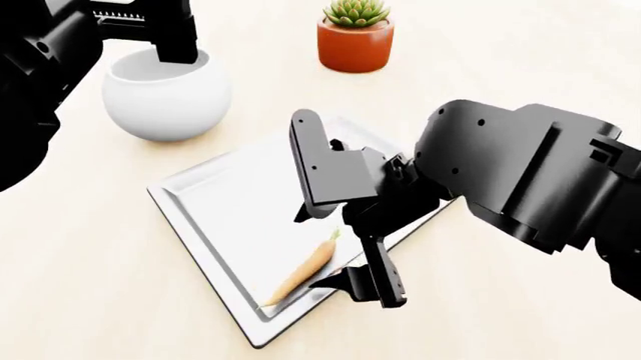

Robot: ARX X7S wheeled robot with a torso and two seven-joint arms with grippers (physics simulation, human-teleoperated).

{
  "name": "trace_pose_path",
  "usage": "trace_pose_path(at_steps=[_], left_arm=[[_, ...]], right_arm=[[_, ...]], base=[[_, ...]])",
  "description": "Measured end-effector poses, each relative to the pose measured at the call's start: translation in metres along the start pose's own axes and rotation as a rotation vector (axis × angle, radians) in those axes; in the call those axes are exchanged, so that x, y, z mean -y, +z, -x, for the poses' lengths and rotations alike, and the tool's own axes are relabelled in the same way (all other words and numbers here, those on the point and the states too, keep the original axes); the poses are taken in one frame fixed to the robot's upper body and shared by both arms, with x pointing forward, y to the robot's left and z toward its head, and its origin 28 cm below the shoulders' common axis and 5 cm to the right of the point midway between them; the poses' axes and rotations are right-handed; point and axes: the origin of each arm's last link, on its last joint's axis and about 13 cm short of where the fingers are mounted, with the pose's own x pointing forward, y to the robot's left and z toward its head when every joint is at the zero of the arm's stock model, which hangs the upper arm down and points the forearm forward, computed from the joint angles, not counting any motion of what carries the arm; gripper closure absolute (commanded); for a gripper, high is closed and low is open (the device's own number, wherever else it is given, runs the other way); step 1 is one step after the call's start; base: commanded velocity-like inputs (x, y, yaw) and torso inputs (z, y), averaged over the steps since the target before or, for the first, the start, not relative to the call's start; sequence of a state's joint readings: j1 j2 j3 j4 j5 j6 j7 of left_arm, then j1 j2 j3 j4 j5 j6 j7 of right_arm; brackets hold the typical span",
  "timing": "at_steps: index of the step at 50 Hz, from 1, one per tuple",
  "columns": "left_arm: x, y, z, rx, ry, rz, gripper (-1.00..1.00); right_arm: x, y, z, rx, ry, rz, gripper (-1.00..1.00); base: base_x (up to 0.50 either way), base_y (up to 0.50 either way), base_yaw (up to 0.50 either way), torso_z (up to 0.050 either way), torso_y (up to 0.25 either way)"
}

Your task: Place the two vegetables and bowl onto the tray for setting up a vegetable dip station.

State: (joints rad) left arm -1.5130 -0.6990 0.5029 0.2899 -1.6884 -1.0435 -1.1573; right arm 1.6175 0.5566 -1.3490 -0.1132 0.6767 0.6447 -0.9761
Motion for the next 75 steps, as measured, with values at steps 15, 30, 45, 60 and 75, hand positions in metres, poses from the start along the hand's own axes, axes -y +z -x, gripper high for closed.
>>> trace_pose_path(at_steps=[15,30,45,60,75], left_arm=[[0.000,0.001,0.000,0.001,0.000,0.000,-1.00],[0.000,0.001,0.001,0.001,0.001,0.000,-1.00],[0.000,0.001,0.001,0.002,0.001,0.000,-1.00],[0.000,0.001,0.001,0.001,0.001,-0.003,-1.00],[0.001,-0.001,0.000,-0.002,-0.001,-0.007,-1.00]], right_arm=[[0.007,-0.001,0.020,0.090,-0.212,-0.076,-1.00],[0.024,-0.009,0.060,0.194,-0.645,-0.265,-1.00],[0.038,-0.033,0.087,0.065,-1.032,-0.511,-1.00],[0.046,-0.058,0.089,0.034,-1.253,-0.755,-1.00],[0.052,-0.096,0.087,-0.037,-1.384,-1.055,-1.00]], base=[[0.00,0.00,0.00,0.000,0.000],[0.00,0.00,0.00,0.000,0.000],[0.00,0.00,0.00,0.000,0.000],[0.00,0.00,0.00,0.000,0.000],[0.00,0.00,0.00,0.000,0.000]])
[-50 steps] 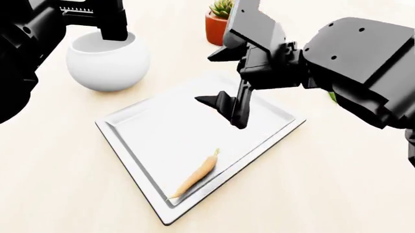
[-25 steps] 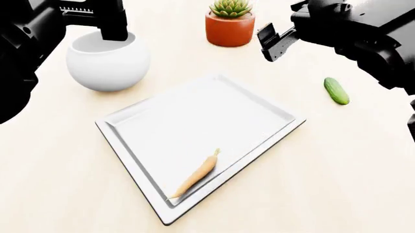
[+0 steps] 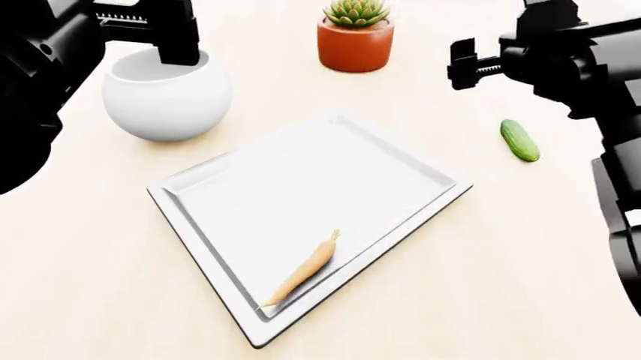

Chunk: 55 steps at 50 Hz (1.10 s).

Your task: Place the two vegetables and bowl onto the tray for setting up a vegetable dip station.

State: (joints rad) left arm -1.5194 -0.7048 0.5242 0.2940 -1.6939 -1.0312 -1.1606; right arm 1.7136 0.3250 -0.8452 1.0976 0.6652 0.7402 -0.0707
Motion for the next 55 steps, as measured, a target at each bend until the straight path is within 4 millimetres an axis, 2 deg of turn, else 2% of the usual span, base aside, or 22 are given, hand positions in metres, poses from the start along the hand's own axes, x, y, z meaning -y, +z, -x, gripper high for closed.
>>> trace_pose_path(at_steps=[24,28,37,45,55], left_arm=[[0.003,-0.001,0.000,-0.002,-0.010,-0.005,-1.00],[0.003,-0.001,0.000,-0.001,-0.012,-0.006,-1.00],[0.004,0.001,0.002,0.005,-0.027,-0.012,-1.00],[0.004,0.001,0.002,0.008,-0.031,-0.007,-1.00],[0.004,0.001,0.003,0.012,-0.035,-0.012,-1.00]], right_arm=[[0.030,-0.047,-0.008,-0.138,-0.089,-0.030,-1.00],[0.034,-0.047,-0.005,-0.142,-0.094,-0.017,-1.00],[0.040,-0.042,0.000,-0.137,-0.089,0.020,-1.00],[0.042,-0.038,0.002,-0.135,-0.077,0.039,-1.00],[0.045,-0.031,0.006,-0.123,-0.085,0.053,-1.00]], base=[[0.00,0.00,0.00,0.000,0.000],[0.00,0.00,0.00,0.000,-0.020],[0.00,0.00,0.00,0.000,-0.247],[0.00,0.00,0.00,0.000,0.000],[0.00,0.00,0.00,0.000,-0.135]])
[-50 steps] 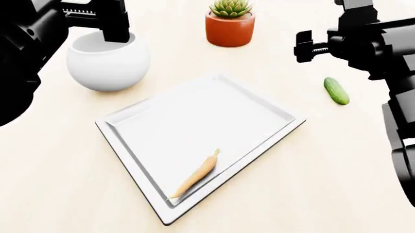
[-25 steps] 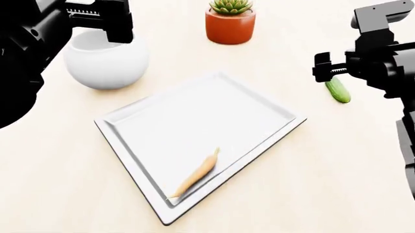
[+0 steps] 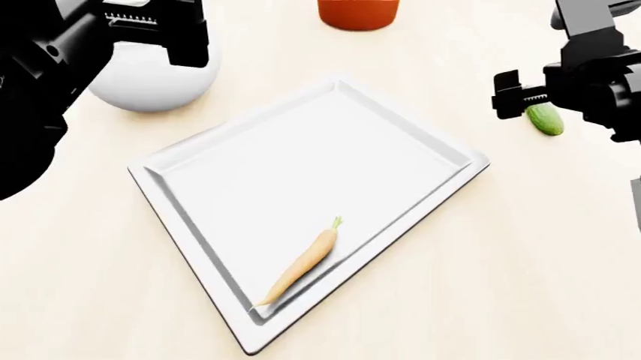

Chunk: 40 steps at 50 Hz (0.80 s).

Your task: Place the two vegetables and bowl onto the tray for setting up a vegetable dip station.

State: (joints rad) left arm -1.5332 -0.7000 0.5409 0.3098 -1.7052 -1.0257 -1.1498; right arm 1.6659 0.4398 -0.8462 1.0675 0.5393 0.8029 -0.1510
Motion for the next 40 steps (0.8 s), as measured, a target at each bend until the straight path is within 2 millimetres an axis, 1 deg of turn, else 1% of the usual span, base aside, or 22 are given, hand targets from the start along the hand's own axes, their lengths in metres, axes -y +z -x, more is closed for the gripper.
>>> trace_pose_path(at_steps=[10,19,28,40], left_arm=[[-0.0001,0.0012,0.0008,0.008,-0.001,0.001,-1.00],[-0.0005,0.0046,0.0027,0.021,0.001,0.002,-1.00],[-0.0004,0.0076,0.0044,0.035,0.002,-0.001,-1.00],[-0.0003,0.0095,0.0059,0.045,-0.002,0.008,-1.00]], right_arm=[[0.0021,0.0036,0.0026,0.008,-0.008,0.004,-1.00],[0.0039,0.0024,0.0039,0.006,-0.013,0.001,-1.00],[0.0055,-0.0004,0.0047,-0.001,-0.018,-0.008,-1.00],[0.0072,-0.0056,0.0052,-0.010,-0.026,-0.034,-1.00]], base=[[0.00,0.00,0.00,0.000,0.000],[0.00,0.00,0.00,0.000,0.000],[0.00,0.00,0.00,0.000,-0.241],[0.00,0.00,0.00,0.000,0.000]])
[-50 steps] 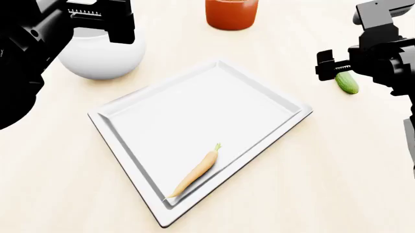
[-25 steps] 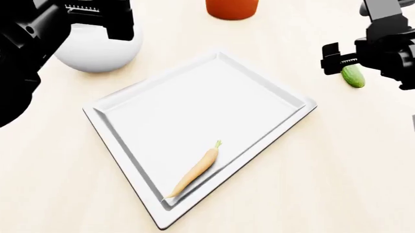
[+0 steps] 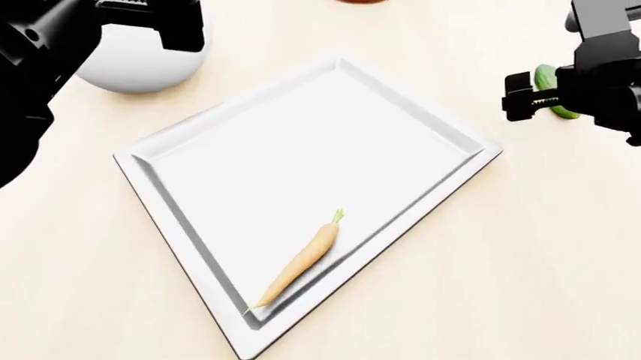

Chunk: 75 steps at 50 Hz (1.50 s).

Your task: Place the two vegetables and bowl onto the tray for setting up a vegetable dip station.

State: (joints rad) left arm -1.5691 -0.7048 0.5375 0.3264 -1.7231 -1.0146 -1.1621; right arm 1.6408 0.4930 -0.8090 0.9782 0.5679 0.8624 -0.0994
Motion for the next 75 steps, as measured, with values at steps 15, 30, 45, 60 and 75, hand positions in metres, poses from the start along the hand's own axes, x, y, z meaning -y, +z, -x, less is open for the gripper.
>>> trace_pose_path(at_steps=[15,30,45,60,75], left_arm=[[0.001,0.000,0.000,0.004,-0.001,0.001,-1.00],[0.002,0.000,0.001,0.006,-0.002,0.000,-1.00],[0.002,0.001,0.001,0.008,-0.004,-0.001,-1.00],[0.003,0.002,0.002,0.011,-0.005,0.002,-1.00],[0.002,0.002,0.002,0.013,-0.001,0.006,-1.00]], right_arm=[[0.007,-0.009,0.001,0.005,-0.063,-0.023,-1.00],[0.008,-0.017,-0.001,0.007,-0.081,-0.070,-1.00],[0.005,-0.021,-0.001,0.018,-0.056,-0.104,1.00],[0.001,-0.020,0.003,0.039,-0.019,-0.130,1.00],[0.003,0.009,0.024,0.108,0.035,-0.112,1.00]], base=[[0.00,0.00,0.00,0.000,0.000],[0.00,0.00,0.00,0.000,0.000],[0.00,0.00,0.00,0.000,0.000],[0.00,0.00,0.00,0.000,0.000],[0.00,0.00,0.00,0.000,0.000]])
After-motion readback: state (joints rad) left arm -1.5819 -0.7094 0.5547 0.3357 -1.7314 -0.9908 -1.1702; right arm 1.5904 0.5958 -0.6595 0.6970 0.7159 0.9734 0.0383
